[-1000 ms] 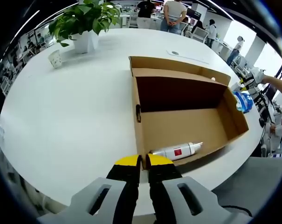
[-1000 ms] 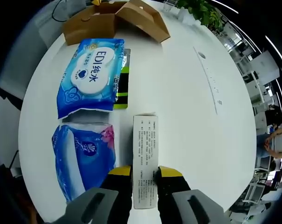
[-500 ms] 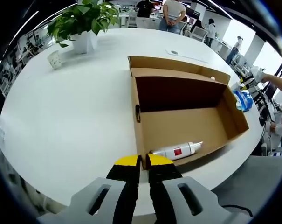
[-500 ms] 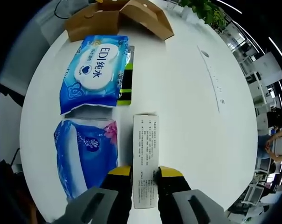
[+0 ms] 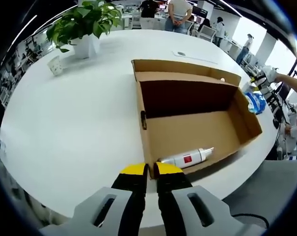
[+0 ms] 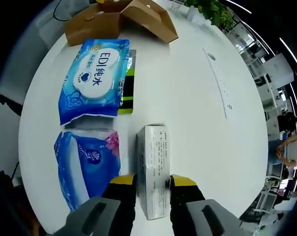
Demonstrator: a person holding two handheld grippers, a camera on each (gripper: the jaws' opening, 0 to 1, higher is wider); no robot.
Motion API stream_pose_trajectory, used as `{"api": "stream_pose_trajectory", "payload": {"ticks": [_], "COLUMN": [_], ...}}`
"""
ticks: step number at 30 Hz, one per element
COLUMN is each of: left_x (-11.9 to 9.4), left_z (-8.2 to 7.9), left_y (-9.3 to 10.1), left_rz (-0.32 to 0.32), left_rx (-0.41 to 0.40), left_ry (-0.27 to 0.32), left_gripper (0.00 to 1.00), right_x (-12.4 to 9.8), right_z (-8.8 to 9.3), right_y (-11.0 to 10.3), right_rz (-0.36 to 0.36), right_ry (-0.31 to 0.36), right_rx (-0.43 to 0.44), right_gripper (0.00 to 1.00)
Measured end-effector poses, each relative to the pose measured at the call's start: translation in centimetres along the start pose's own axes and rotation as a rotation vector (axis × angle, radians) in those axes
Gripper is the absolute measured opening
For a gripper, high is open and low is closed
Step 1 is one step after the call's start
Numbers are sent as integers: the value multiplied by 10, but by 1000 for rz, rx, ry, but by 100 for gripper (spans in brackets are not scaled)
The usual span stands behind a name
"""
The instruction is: Operate the shoe box by opening the lid, removing the specified soft item, and placing it in the target area until the item is outside and the box remains undamaged.
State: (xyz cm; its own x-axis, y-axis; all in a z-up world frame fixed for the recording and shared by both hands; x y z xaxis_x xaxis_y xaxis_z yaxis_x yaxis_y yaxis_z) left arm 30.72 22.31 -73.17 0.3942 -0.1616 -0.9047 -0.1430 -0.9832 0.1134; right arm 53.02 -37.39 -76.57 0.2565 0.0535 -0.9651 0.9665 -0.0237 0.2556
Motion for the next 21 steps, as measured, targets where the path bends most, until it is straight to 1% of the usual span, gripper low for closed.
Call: {"api": "stream_pose_trajectory", "payload": {"ticks": [3, 7, 12, 17, 19, 21], "left_x": [-1, -2, -8, -13, -14, -15], "left_z": [-1, -2, -9, -13, -14, -15], "left_y": [0, 0, 1, 0, 0, 0], "left_rz": [-6, -13, -12, -14, -13, -11], "left_rx": [15, 38, 50, 78, 89, 101], "left_ry": [8, 19, 44, 56, 57, 53], "left_gripper": [5, 5, 7, 11, 13, 15], "right_x": [-4, -11, -18, -30, -28, -33], "right_z": [-2, -3, -6, -13, -15, -19], "right_y": [1, 2, 0, -9, -7, -11], "right_rz": [16, 42, 58, 71, 74, 76], "right_ry": [12, 21, 46, 74, 86, 97], "right_rx": [24, 63, 127, 181, 200, 216], "right_gripper": [30, 34, 38, 42, 45, 47]}}
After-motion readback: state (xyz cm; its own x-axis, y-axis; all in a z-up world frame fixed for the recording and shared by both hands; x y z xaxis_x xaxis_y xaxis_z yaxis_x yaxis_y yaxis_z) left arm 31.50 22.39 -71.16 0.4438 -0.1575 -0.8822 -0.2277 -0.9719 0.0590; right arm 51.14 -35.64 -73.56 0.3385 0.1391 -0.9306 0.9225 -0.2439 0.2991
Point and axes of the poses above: the point that each gripper's makers call its tool centre point, and the gripper's own axes: x roughly forward along the fingers, y roughly to its right, z roughly out of its underside, the point moved 5 cm from there along -x, roughly backward along the fingers, and after that the axes turned 7 degrees about -y, right-handed, at the moved point
